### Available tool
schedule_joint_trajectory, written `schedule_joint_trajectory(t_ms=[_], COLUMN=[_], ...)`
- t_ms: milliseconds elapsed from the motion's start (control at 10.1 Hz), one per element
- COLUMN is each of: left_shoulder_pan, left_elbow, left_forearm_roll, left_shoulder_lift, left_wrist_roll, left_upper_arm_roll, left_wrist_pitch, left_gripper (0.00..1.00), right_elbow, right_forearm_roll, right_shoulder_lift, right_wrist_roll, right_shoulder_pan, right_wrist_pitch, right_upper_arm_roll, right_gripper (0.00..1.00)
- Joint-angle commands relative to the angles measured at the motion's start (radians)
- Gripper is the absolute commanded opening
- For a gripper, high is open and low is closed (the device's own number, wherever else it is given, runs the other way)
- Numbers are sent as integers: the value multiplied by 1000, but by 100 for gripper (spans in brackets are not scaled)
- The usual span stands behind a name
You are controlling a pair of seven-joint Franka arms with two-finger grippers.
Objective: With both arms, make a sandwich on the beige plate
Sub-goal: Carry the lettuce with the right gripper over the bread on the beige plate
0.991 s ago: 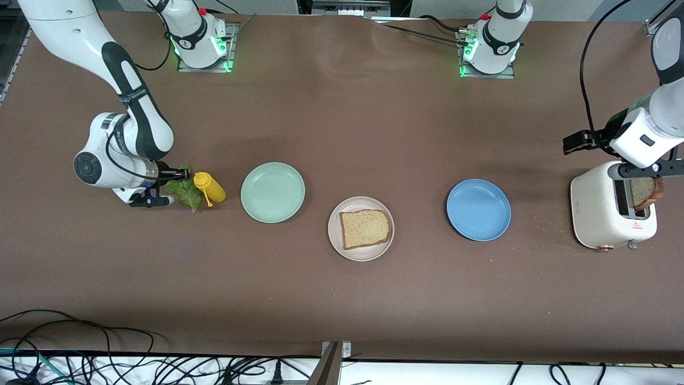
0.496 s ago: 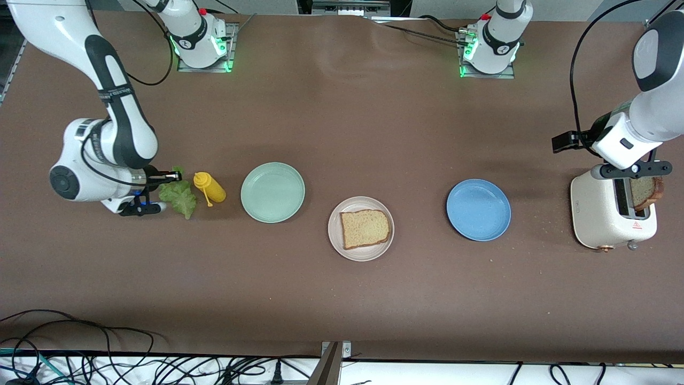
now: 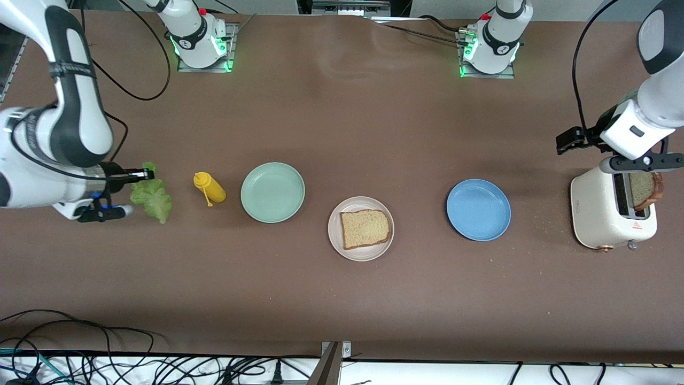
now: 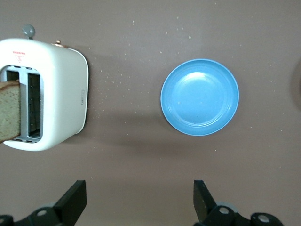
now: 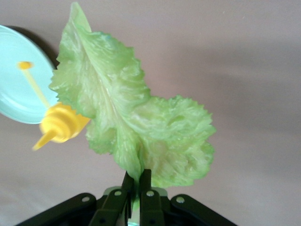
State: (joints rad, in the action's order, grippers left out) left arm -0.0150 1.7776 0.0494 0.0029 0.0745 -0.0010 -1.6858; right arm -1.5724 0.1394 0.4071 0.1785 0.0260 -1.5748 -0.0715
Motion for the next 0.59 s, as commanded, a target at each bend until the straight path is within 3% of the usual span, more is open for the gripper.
schedule_joint_trajectory(t_ms=[0, 198, 496], left_shoulder_pan=[-11, -11, -6], left_elbow=[-41, -122, -147], left_forearm_roll=[14, 4, -40], left_shoulder_lift=[-21, 3, -1], left_wrist_roll=[4, 2, 7], left_upper_arm_roll=[2, 4, 2], left_wrist_pitch=[46, 130, 144], left_gripper=[100, 100, 100], right_elbow=[58, 65, 71], right_forearm_roll=[17, 29, 28], right_shoulder_lift=[-22, -46, -47], right_wrist_roll=[-4, -110, -281], right_shoulder_pan=[2, 3, 6], right_wrist_pitch=[71, 71, 0], right_upper_arm_roll=[27, 111, 309], right_gripper=[3, 2, 2])
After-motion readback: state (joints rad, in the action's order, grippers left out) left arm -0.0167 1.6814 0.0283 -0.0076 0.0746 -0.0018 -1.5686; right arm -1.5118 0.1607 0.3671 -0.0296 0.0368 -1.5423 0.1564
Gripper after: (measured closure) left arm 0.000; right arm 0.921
